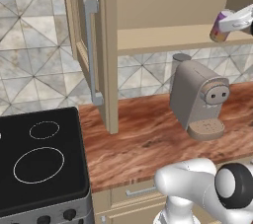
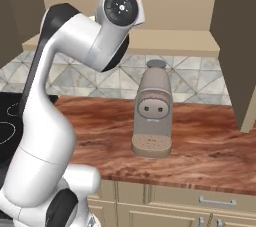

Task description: Pick the can from the counter and place it in the open cabinet.

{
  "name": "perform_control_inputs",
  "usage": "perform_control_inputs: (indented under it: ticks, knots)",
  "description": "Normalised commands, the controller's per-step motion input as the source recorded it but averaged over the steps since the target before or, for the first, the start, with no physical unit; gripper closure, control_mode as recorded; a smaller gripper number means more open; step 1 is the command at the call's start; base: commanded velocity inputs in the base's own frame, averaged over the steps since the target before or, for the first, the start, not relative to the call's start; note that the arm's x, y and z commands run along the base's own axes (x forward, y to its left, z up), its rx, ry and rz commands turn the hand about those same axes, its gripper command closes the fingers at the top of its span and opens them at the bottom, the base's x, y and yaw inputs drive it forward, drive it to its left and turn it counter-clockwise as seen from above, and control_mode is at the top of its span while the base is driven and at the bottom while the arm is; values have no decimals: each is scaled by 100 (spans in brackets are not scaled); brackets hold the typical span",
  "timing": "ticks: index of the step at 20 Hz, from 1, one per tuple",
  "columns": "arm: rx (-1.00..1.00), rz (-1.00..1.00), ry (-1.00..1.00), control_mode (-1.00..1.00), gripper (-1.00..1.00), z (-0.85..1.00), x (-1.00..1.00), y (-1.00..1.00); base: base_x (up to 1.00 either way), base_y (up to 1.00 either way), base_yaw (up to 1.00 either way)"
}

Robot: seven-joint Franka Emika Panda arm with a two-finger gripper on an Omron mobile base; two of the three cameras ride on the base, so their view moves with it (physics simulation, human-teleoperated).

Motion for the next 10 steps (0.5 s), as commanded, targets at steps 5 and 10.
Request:
perform_control_inputs:
  ticks: [5, 10]
  knots:
    - [3, 0, -1, -100, 100, -2, 39, 0, 0, 0, 0]
    - [1, 0, 0, -100, 100, 0, 42, 2, 0, 0, 0]
